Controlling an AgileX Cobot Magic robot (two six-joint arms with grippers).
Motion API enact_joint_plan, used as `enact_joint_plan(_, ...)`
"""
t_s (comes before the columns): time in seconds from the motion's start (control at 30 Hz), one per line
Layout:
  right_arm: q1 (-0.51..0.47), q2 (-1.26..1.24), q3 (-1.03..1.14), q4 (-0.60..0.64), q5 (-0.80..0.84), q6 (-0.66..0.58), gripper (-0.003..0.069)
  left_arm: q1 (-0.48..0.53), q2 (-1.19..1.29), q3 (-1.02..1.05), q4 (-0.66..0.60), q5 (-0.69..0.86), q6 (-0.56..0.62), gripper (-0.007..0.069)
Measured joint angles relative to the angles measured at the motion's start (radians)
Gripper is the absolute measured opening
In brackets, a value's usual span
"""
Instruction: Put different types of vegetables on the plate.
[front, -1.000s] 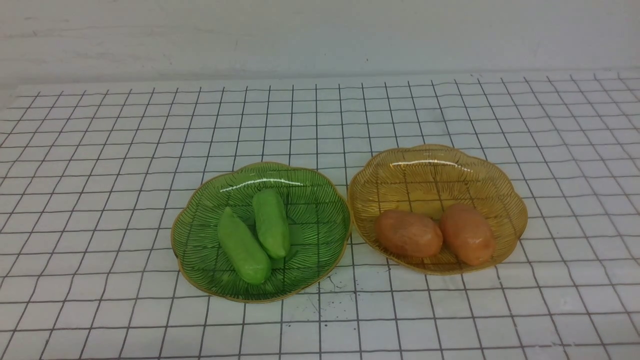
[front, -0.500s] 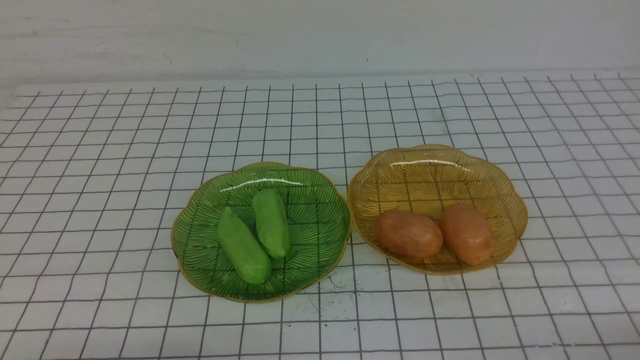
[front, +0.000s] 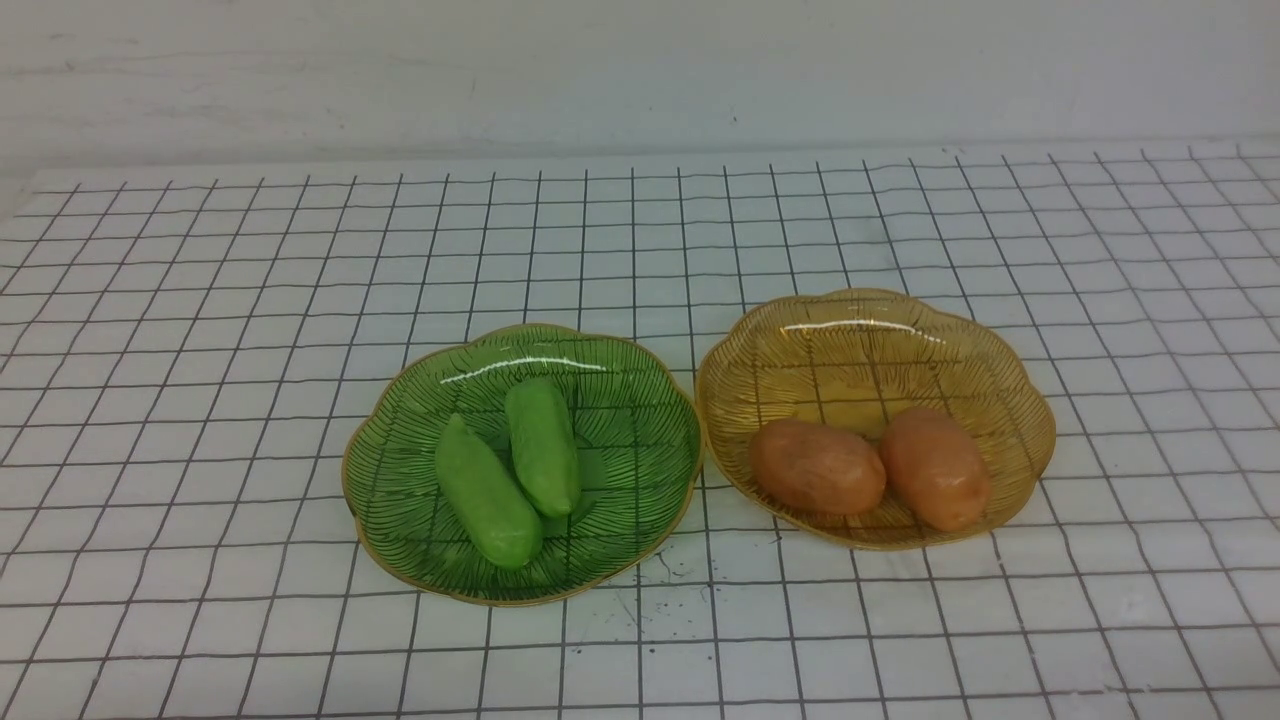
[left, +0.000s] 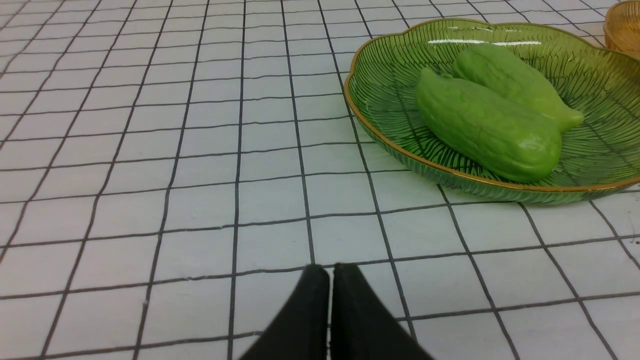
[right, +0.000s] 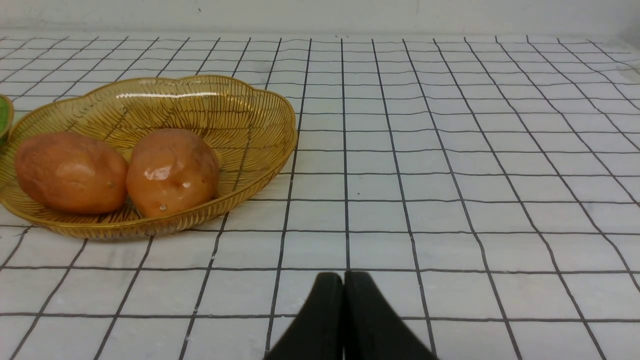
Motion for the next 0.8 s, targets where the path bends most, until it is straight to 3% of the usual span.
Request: enact_joint_plan(0.8,0.0,0.0,0.0,0.0,0.0,0.017,-0.0005,0.0,0.0,0.0,0.0,0.0,0.0,-0.0008)
